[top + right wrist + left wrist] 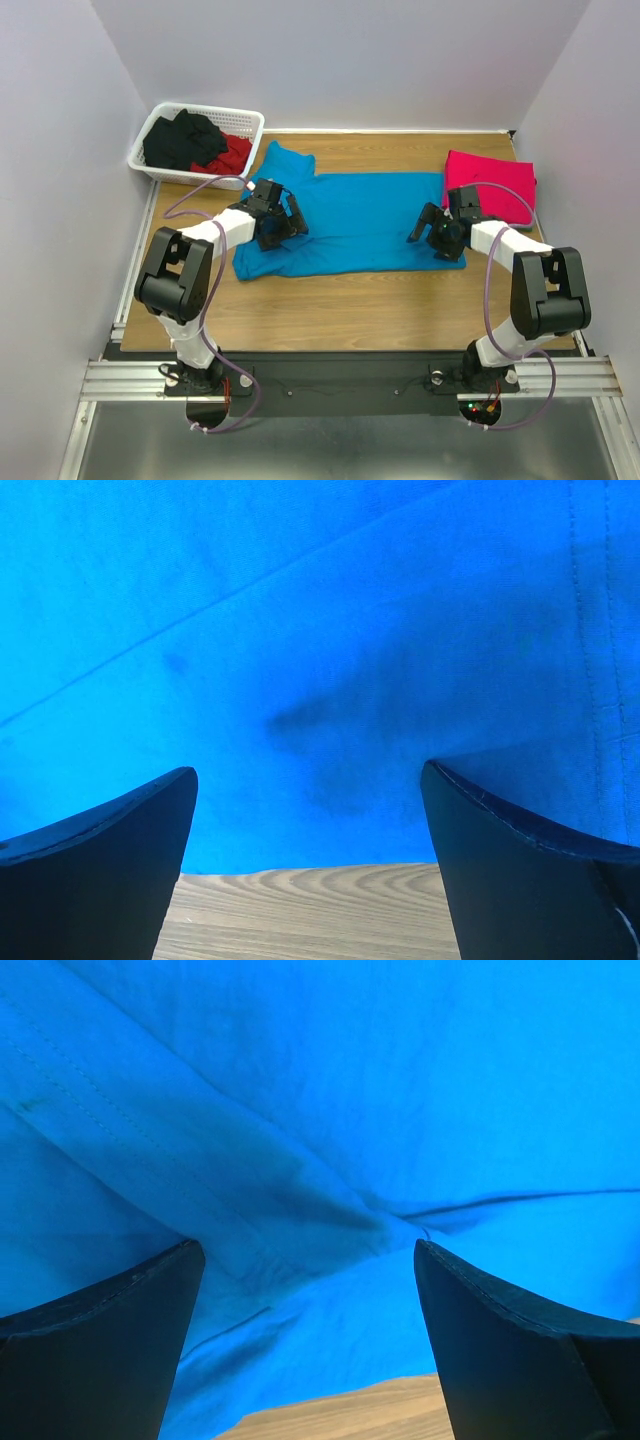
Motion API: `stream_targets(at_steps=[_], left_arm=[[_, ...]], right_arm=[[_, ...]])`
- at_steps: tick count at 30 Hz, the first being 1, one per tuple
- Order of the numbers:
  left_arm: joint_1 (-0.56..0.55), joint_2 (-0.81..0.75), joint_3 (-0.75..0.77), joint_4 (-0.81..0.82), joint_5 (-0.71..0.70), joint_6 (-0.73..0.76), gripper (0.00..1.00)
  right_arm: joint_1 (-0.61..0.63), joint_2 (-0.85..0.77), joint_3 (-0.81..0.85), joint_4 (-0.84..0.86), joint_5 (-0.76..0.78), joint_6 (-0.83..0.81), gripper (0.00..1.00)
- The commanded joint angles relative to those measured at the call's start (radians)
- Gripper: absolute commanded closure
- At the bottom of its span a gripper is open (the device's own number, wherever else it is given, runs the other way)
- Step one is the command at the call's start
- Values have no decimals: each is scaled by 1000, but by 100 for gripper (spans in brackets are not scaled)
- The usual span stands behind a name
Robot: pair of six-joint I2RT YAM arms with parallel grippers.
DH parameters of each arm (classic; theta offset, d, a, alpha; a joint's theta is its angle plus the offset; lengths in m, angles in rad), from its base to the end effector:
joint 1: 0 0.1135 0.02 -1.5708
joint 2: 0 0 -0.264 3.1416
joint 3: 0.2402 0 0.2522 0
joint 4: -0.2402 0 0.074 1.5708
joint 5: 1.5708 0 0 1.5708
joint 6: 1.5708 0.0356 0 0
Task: Fold and stack the t-shirts
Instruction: Fold the tshirt
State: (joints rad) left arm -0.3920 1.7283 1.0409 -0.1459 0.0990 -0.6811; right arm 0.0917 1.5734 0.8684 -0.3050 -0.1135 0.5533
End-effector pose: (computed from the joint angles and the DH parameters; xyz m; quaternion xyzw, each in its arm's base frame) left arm 0.3336 -0.1417 0.1842 -0.1165 0.9245 -0.2237 0.2858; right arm 0.3027 0.0319 0.1718 0.2042 0.9375 0.1393 0.2448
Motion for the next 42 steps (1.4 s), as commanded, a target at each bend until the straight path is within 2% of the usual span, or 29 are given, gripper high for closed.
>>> stream_targets(at_steps=[1, 21, 26, 29, 32, 34, 38, 42], left_arm=[[-5, 31, 51, 2, -28, -1, 2], [-5, 175, 300, 20, 16, -5, 2], [-2, 281, 465, 28, 39, 52, 2], [-2, 368, 599, -24, 41, 94, 2], [-2, 390, 685, -79, 27, 114, 1], [-2, 373, 682, -86, 15, 118, 2], [-5, 265, 565, -83, -36, 114, 2], [-37, 52, 409, -64, -91, 94, 1]], right_arm=[[-1, 34, -37, 18, 32, -10, 0], [-1, 73, -31, 17, 41, -23, 0], [-1, 70, -28, 17, 46, -26, 0], [-1, 68, -29, 17, 48, -27, 0], [-1, 62, -32, 15, 51, -29, 0], [-1, 57, -32, 15, 52, -29, 0], [-1, 39, -32, 14, 57, -36, 0], [-1, -4, -22, 6, 49, -38, 0]])
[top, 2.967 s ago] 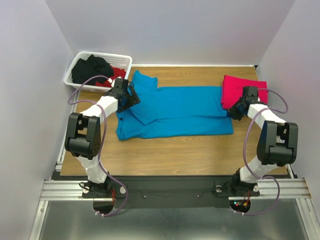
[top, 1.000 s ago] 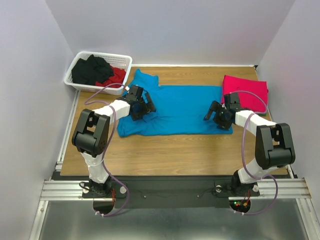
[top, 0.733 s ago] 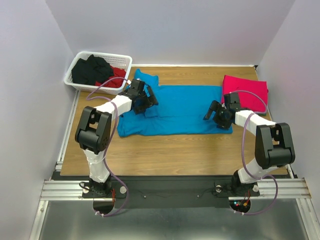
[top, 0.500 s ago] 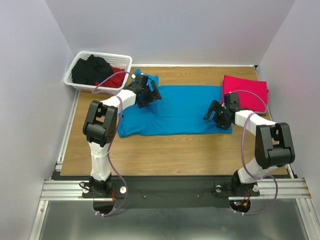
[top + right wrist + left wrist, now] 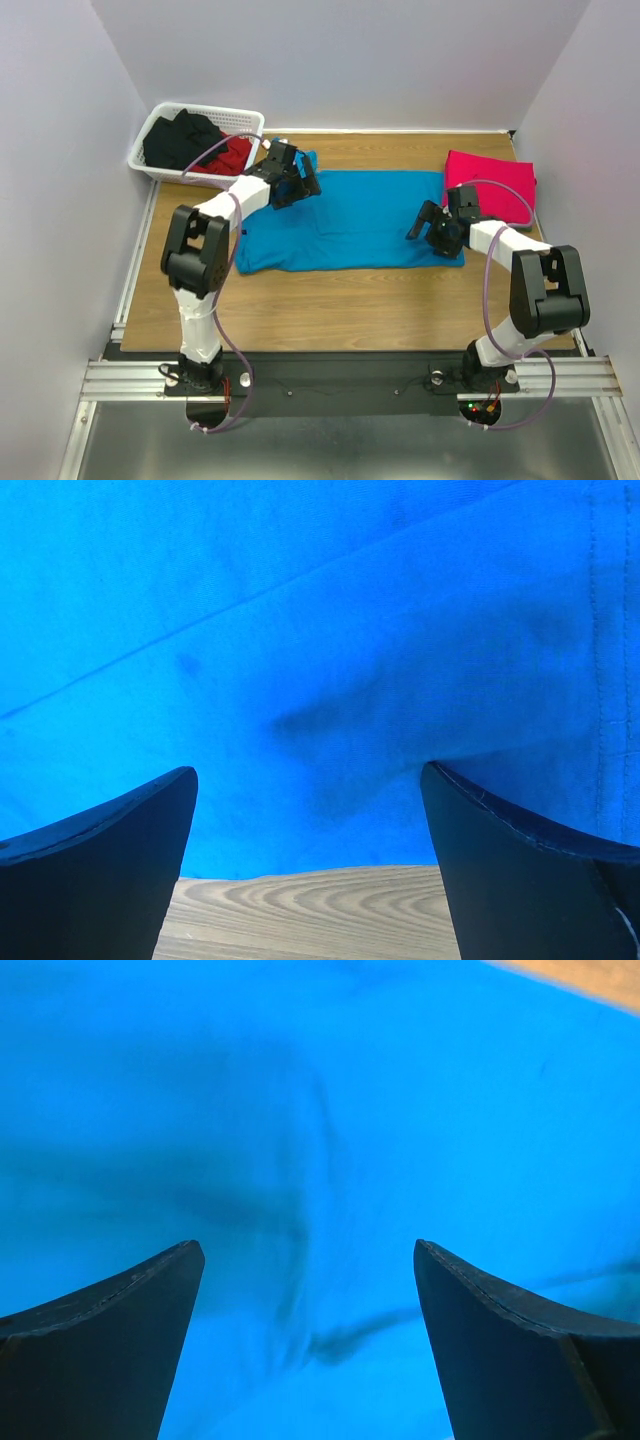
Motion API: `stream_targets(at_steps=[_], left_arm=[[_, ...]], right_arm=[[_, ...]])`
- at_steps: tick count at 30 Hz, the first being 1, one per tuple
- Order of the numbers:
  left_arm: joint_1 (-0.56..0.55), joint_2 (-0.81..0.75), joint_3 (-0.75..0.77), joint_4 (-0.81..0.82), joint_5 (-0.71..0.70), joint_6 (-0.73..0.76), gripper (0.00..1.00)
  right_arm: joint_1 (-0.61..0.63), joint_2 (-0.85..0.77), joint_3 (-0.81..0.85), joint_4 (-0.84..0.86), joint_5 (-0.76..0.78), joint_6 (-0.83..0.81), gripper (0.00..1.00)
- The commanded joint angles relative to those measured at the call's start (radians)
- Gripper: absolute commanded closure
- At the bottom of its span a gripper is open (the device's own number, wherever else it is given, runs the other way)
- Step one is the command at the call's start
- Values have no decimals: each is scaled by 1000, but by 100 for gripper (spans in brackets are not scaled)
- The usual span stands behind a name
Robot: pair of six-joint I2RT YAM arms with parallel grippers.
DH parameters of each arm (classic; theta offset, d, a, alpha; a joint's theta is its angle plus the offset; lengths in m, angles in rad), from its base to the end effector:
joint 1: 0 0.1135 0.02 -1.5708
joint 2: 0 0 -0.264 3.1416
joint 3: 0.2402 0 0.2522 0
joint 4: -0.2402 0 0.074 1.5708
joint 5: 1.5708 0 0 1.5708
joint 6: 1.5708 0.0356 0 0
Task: Fold and stack the t-shirts
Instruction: Fold the tshirt
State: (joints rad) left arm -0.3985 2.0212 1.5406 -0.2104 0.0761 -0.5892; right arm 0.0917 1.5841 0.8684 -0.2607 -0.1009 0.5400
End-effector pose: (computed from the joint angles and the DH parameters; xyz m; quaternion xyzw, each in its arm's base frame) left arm 0.4268 -0.1826 0.2213 -0.0699 0.9016 -0.2320 0.3584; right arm 0.3074 0.0319 0.1714 0.1979 0.9343 0.1367 0.2630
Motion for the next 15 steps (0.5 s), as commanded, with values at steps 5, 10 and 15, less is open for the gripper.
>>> stream_targets(at_steps=[5, 10, 15], left_arm=[[-36, -447, -371, 61, -113, -50, 1], [-33, -503, -557, 121, -87, -89, 2], [-11, -496, -678, 157, -49, -123, 2]], right_arm=[[-3, -78, 17, -60, 24, -32, 0], [-1, -95, 17, -63, 23, -46, 0], [-1, -27, 27, -64, 13, -58, 0]])
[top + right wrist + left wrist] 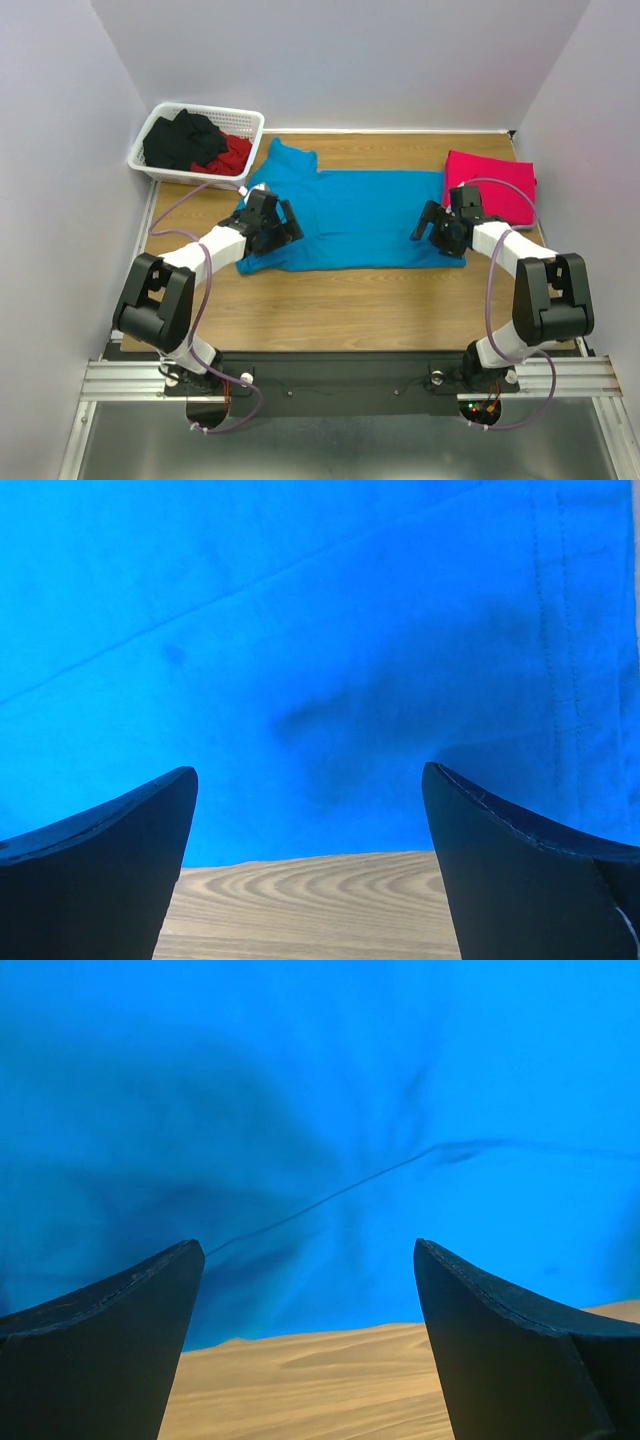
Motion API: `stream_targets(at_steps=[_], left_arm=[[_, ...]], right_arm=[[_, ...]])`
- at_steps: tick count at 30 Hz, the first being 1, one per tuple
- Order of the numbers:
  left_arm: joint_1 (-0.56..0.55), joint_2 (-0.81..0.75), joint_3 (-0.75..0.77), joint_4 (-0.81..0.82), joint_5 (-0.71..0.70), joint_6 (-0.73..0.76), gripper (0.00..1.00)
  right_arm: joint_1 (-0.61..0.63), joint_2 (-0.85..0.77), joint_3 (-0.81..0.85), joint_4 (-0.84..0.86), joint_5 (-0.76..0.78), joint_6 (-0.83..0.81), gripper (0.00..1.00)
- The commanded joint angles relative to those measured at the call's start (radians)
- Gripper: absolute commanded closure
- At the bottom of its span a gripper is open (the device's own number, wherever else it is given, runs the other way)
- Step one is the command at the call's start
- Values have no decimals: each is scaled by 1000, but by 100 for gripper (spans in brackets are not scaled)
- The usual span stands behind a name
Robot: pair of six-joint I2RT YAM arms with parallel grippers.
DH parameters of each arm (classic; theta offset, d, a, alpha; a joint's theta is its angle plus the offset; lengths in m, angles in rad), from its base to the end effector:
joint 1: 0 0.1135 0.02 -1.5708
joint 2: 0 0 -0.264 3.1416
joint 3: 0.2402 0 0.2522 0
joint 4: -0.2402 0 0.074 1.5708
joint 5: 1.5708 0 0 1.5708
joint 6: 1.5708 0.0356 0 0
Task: Fold and stack the t-shirts
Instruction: Fold the tshirt
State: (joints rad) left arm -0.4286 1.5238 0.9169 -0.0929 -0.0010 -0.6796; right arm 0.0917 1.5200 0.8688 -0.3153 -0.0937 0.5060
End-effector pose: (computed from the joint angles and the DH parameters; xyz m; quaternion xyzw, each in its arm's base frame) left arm 0.2973 -0.1358 0.2162 -0.1137 0.8995 -0.2216 0.3590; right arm 0.2984 0.0308 0.1863 0.1825 0.9361 0.1302 0.2709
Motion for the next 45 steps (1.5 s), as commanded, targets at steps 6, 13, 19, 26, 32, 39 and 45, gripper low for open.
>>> stream_targets(at_steps=[6, 13, 19, 26, 32, 39, 45], left_arm=[[37, -59, -216, 32, 9, -57, 2], [34, -262, -469, 41, 41, -153, 2], [27, -494, -409, -302, -121, -225, 2], [4, -573, -484, -355, -50, -328, 2], [-15, -622, -477, -403, -76, -370, 1], [-24, -672, -325, -499, -129, -350, 1], [-25, -587, -219, -376, -130, -289, 1]], right_arm=[[0, 69, -34, -10, 14, -9, 0], [0, -73, -191, -71, 32, 48, 0], [0, -260, -277, -197, 42, 118, 0], [0, -445, -358, -269, -55, 250, 0], [-1, -498, -341, -314, -41, 249, 0], [0, -480, -272, -326, -28, 195, 0], [0, -457, -218, -324, 15, 167, 0]])
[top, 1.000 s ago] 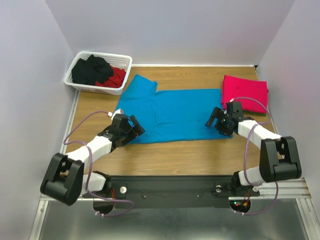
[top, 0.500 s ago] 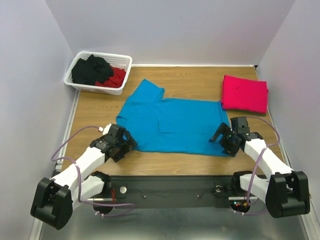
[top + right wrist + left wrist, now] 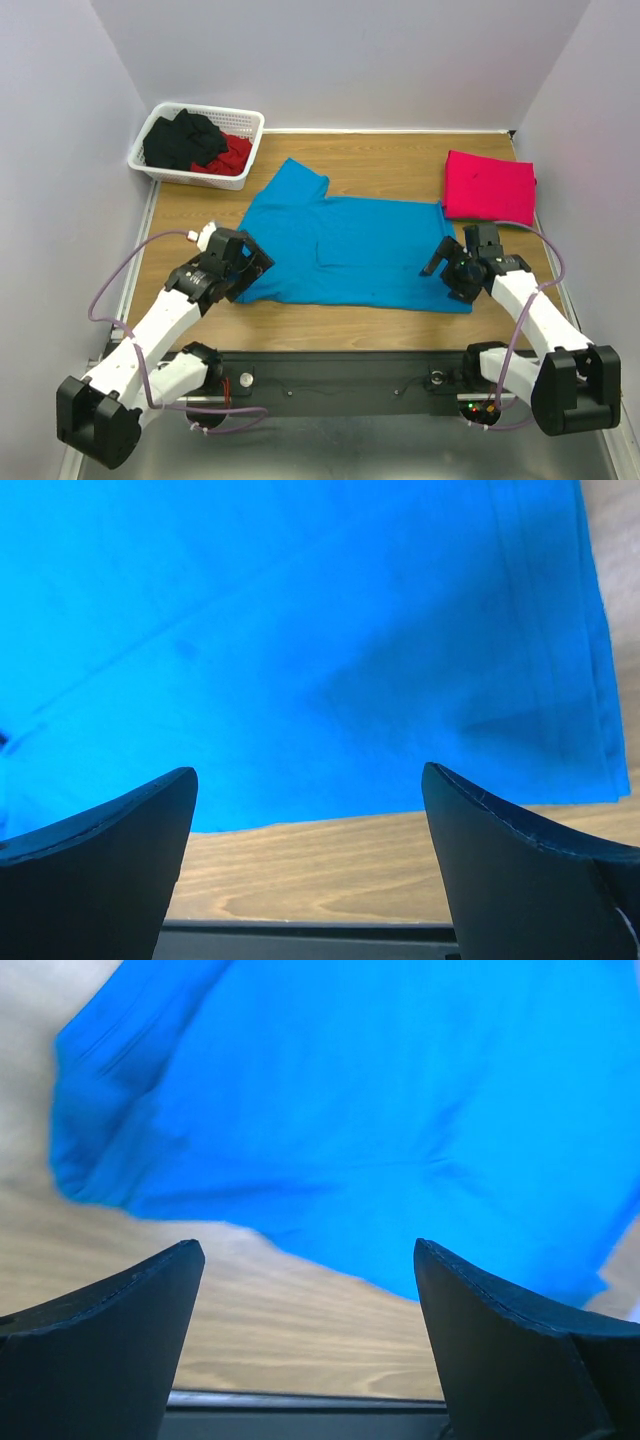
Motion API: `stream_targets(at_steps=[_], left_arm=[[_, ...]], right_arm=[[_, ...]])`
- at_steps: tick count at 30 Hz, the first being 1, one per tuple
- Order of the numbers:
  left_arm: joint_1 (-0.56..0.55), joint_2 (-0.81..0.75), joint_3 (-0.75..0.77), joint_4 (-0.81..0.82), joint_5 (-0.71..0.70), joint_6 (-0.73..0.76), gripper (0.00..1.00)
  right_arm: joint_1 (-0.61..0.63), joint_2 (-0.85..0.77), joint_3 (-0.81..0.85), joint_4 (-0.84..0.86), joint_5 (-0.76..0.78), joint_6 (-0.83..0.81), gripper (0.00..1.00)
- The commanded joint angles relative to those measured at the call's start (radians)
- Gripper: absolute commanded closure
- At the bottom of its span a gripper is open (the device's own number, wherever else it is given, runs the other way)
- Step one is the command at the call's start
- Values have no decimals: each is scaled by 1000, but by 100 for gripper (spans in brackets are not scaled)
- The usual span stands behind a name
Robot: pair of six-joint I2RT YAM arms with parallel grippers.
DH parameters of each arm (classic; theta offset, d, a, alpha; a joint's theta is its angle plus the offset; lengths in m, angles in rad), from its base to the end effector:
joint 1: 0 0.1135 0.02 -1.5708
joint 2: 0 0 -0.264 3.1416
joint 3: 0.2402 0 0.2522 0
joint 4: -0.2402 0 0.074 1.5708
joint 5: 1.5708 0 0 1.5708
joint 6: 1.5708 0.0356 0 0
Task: Fold and stack the t-shirts
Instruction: Fold the tshirt
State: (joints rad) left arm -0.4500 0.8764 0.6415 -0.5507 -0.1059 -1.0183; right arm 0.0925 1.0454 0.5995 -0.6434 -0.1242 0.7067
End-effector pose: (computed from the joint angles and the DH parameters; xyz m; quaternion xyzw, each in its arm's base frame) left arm 0.1643 -0.0752 0.2403 -0.2781 0.8800 -0.2197 0.3164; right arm 0.1839 0.0215 0.1935 0.2789 0.9284 0.1481 0.1958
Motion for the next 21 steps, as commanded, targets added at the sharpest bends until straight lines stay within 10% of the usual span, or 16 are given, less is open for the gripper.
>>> stream_targets(at_steps=[1, 9, 21], left_arm=[[-4, 90, 66, 116, -17, 61, 1], [-4, 429, 119, 265, 25, 139, 2], [-9, 340, -54, -1, -123, -6, 2]], right_arm=[[0, 24, 52, 4, 47, -36, 0], [0, 85, 62, 4, 63, -52, 0], [0, 13, 151, 2, 109, -58, 0]])
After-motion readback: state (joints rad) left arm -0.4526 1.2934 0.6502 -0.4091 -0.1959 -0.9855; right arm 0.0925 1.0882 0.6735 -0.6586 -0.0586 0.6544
